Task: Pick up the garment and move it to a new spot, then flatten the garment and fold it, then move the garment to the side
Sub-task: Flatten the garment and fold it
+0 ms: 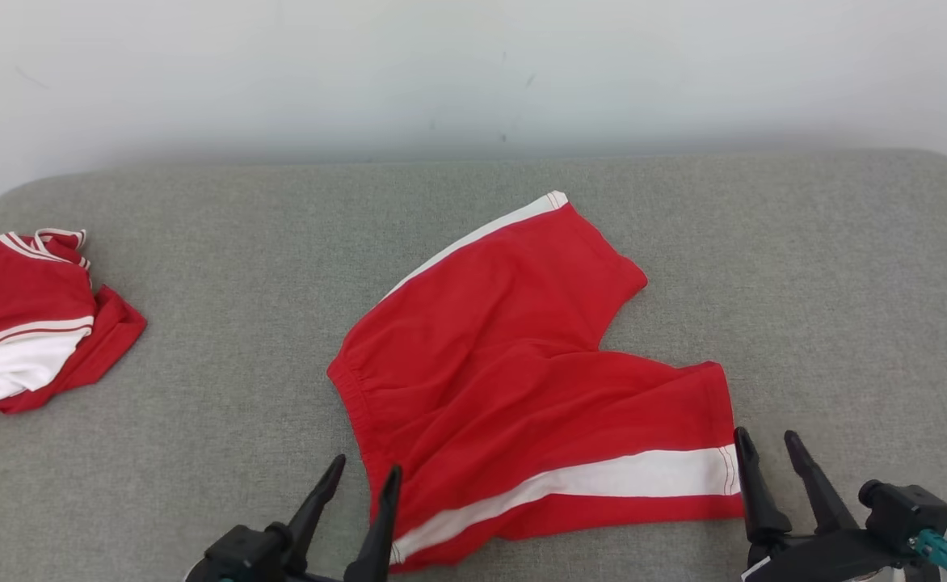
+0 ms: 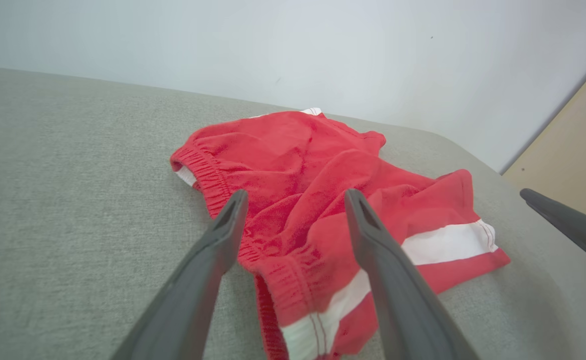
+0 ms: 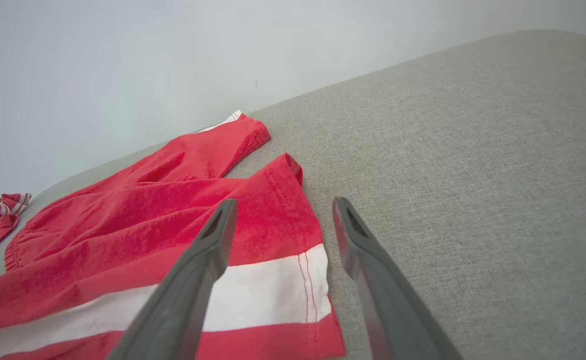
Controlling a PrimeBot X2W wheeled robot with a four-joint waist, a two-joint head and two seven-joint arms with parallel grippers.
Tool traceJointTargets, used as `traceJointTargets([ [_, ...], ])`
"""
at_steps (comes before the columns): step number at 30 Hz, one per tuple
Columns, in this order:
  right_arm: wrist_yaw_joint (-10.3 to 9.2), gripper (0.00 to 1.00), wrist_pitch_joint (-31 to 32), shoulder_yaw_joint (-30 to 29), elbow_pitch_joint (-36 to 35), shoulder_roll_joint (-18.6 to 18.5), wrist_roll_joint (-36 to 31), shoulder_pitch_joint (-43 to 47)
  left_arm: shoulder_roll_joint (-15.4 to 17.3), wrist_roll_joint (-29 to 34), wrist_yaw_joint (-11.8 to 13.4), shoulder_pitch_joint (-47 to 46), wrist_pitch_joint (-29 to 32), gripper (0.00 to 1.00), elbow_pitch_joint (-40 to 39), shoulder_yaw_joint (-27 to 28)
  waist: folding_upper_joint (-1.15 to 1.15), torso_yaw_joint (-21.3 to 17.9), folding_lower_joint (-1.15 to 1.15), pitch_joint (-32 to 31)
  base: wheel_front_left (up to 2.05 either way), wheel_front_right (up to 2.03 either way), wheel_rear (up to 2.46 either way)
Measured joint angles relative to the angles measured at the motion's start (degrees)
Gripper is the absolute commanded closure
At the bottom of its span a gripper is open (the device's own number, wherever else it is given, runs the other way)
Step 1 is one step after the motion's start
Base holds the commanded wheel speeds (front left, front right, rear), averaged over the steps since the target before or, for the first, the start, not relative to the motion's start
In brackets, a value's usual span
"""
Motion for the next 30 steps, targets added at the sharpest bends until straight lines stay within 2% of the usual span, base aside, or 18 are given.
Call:
traceJointTargets([
  [5,0.0,0.0,-0.3,-2.3,-2.4,0.0,-2.8,0.1,-0.2,1.2,0.0,2.1,0.0,0.0,-2.9,4.1,0.0,0.3,0.0,-1.4,0.0,0.0,0.0],
  [9,0.0,0.0,-0.4,-4.3,-5.6,0.5,-5.5,0.9,-0.7,3.4,0.0,3.9,0.0,0.0,-5.9,10.1,0.0,0.5,0.0,-2.6,0.0,0.0,0.0],
  [10,0.0,0.0,-0.5,-5.3,-7.5,1.1,-6.7,1.9,-1.1,4.8,0.0,5.0,0.0,0.0,-7.5,13.2,0.01,0.6,0.0,-3.2,0.0,0.0,0.0],
  [17,0.0,0.0,-0.5,-8.5,-14.8,2.4,-9.5,7.5,-2.6,11.2,0.0,9.8,0.0,0.0,-12.9,21.7,0.0,1.0,0.0,-5.2,0.0,0.0,0.0],
  [21,0.0,0.0,-0.5,-9.2,-16.9,2.6,-11.0,9.8,-3.1,14.9,0.0,11.9,0.0,0.0,-14.6,24.1,0.0,1.0,0.0,-5.9,0.0,0.0,0.0],
  [30,0.0,0.0,-0.5,-8.8,-16.7,3.4,-13.6,12.7,-4.6,18.1,0.0,15.6,0.0,0.0,-14.1,26.9,0.0,1.5,0.0,-6.6,0.0,0.0,0.0],
])
